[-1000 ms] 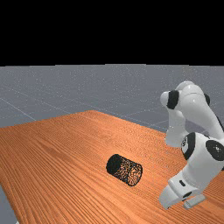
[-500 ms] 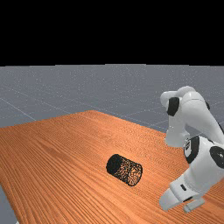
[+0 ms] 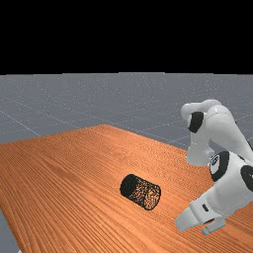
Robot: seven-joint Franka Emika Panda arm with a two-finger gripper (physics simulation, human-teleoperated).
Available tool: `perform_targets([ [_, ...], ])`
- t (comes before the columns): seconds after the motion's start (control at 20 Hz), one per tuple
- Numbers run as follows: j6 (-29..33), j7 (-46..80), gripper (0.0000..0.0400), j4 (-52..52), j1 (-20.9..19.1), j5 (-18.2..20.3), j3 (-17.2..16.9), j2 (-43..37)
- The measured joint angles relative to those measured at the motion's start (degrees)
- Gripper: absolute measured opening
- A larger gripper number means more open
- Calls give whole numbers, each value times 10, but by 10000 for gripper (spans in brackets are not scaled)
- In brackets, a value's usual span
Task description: Rotate the holder till the hole upward
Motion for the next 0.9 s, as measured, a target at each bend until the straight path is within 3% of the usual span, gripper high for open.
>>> perform_targets([
  [0.05, 16, -1, 400, -30, 18, 38, -50, -13],
  [0.1, -7, -11, 400, 10, 13, 43, -49, 5],
  [0.25, 9, -9, 400, -50, 21, 28, -57, -25],
  [0.3, 100, -19, 400, -191, 26, 17, -51, -98],
  [0.45, 179, -27, 400, -331, 20, -2, -60, -172],
  [0.5, 188, -25, 400, -352, 15, -3, -63, -185],
  [0.55, 138, -12, 400, -309, 18, -9, -78, -160],
  [0.6, 136, -12, 400, -314, 18, -16, -83, -161],
  [0.9, 194, -15, 400, -406, 9, -23, -87, -208],
])
